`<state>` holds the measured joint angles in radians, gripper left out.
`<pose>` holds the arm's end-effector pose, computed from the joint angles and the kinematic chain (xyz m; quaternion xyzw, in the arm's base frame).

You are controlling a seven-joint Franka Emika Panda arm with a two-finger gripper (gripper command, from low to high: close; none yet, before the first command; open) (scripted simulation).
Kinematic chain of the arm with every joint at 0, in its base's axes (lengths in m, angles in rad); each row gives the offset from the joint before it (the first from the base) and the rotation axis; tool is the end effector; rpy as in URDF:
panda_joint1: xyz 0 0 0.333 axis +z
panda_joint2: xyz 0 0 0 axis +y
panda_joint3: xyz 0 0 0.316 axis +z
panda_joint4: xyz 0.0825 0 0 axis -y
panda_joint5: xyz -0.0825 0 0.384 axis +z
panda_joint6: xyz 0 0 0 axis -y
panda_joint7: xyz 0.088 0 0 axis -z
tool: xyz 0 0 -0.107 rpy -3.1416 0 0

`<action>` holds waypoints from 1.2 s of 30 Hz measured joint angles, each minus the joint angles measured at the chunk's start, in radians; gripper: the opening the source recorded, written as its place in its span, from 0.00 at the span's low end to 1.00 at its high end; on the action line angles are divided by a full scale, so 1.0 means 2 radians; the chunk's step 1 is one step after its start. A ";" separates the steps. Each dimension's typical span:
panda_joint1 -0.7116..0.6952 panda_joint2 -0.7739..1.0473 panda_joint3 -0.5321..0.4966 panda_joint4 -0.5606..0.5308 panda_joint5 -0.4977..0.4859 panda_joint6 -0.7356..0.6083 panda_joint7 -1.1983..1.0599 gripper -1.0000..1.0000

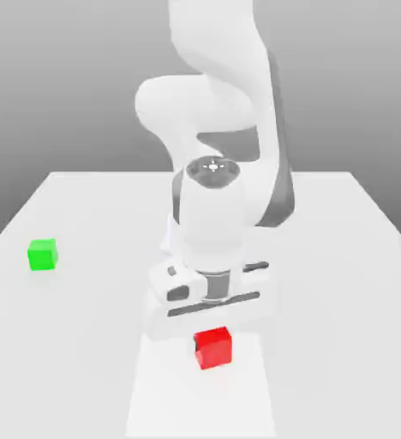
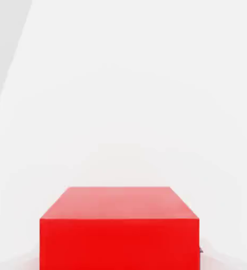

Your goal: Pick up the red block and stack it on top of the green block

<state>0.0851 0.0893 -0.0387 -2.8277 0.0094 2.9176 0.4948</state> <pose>0.3640 0.0158 0.1775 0.9740 -0.2267 0.0005 0.0006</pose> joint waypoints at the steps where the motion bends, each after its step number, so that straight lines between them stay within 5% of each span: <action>1: -0.001 -0.017 0.000 -0.003 -0.002 -0.015 0.001 0.00; 4: -0.012 -0.061 -0.009 -0.009 -0.011 -0.052 0.016 0.00; 28: -0.468 -0.160 -0.257 -0.021 -0.137 -0.128 0.369 0.00; 36: -0.449 -0.100 -0.284 -0.018 -0.068 -0.073 0.331 0.00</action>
<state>-0.8136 -0.1100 -0.6061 -2.8627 -0.1274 2.7716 1.1571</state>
